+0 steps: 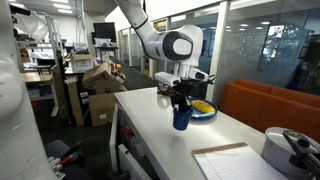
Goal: Put the marker in the cup
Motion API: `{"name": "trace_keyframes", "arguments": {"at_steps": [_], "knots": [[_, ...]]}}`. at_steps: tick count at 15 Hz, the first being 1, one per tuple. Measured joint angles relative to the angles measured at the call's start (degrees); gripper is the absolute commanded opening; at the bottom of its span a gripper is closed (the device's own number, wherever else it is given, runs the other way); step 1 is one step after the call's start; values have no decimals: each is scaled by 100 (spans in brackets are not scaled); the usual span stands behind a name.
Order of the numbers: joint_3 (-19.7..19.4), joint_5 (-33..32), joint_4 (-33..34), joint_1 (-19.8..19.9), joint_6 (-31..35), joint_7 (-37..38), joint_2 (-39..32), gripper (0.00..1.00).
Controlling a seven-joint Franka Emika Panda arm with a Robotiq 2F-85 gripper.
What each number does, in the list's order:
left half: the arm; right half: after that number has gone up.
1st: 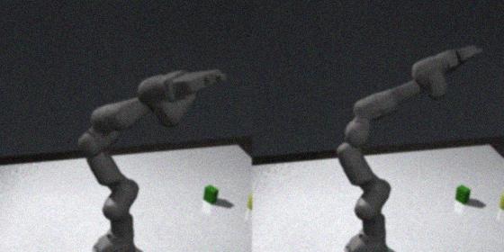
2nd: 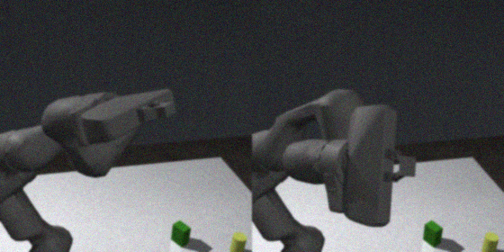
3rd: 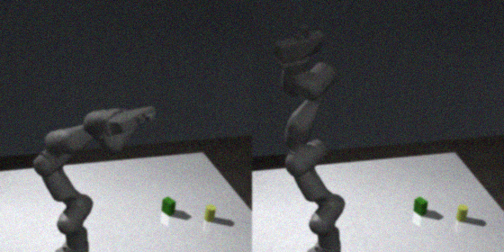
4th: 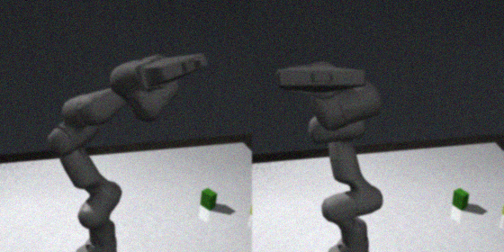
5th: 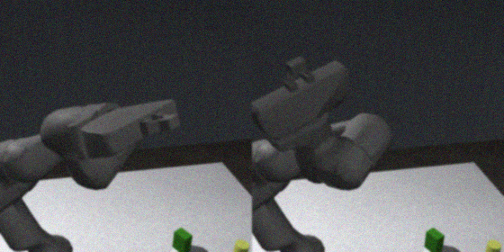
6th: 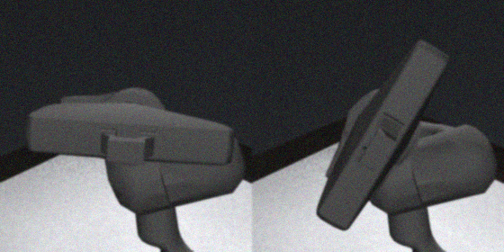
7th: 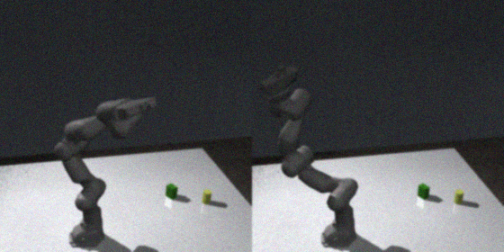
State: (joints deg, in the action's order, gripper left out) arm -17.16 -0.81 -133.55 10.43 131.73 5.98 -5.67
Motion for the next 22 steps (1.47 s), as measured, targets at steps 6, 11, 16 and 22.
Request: {"name": "trace_keyframes", "arguments": {"at_steps": [6, 11, 16, 22], "knots": [[81, 364, -32, 0, 248, -3, -156, 1], [128, 605, -165, 0, 538, -39, -177, 1], [187, 635, -291, 0, 765, -50, -210, 29], [192, 607, -312, 0, 852, -53, -205, 64]]}}
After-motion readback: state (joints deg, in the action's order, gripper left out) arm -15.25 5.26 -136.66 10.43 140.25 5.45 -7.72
